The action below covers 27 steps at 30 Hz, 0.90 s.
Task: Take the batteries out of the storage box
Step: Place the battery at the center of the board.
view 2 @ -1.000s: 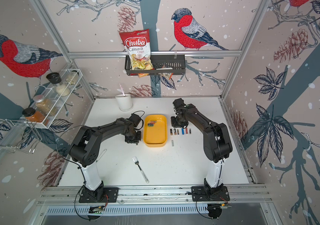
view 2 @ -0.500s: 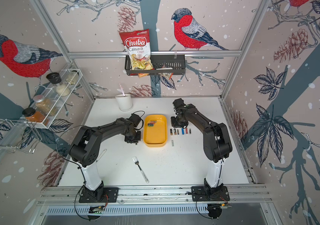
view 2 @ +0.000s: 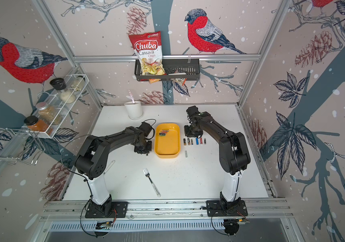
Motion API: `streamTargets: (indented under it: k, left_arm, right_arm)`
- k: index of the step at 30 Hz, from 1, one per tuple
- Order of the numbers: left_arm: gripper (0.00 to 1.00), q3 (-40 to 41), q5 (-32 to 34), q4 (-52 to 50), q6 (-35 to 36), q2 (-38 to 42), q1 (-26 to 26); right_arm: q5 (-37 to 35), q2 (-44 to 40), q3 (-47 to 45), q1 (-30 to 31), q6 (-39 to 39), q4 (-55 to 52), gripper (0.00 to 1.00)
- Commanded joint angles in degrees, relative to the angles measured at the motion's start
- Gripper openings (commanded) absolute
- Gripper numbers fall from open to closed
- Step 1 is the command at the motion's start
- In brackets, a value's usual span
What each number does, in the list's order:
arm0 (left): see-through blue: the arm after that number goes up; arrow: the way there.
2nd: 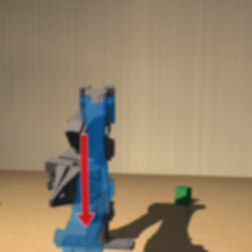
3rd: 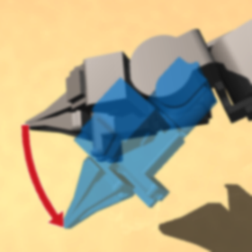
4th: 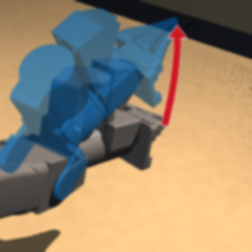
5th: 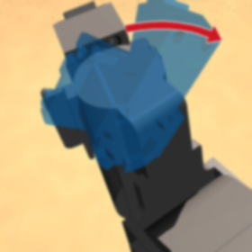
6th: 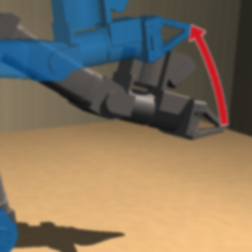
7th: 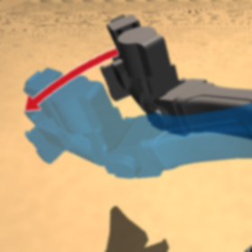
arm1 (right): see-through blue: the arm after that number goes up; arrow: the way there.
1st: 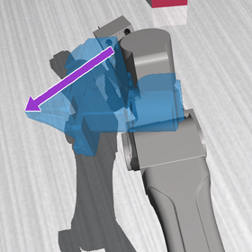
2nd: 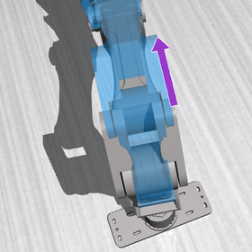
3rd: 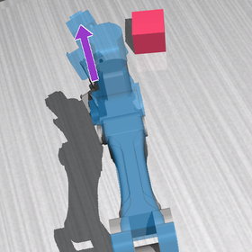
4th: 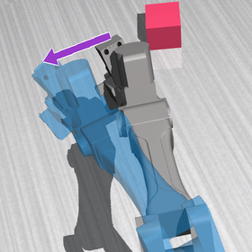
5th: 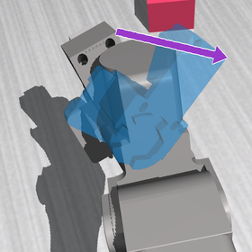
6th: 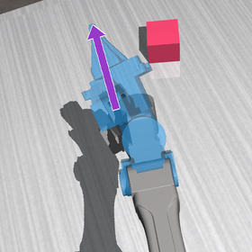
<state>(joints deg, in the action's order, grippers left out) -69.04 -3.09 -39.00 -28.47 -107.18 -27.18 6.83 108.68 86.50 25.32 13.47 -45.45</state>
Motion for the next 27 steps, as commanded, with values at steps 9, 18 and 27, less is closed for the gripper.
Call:
streamTargets:
  k: [9, 18, 27]
  left_arm:
    - [0.30, -0.66, -1.81, -0.28, 0.17, 0.74, 0.38]
    - [0.31, -1.08, -1.68, -1.24, 0.22, 2.19, 1.25]
    - [0.31, -3.77, -1.83, -3.66, 1.87, 4.04, 4.01]
  right_arm:
    - [-0.63, -0.19, 0.34, -0.03, -0.20, -0.82, 0.26]
    - [-0.89, -0.27, 3.81, 1.11, -1.16, -2.47, 0.26]
    - [-0.37, 3.34, 12.72, 7.04, -1.35, -2.60, 0.26]
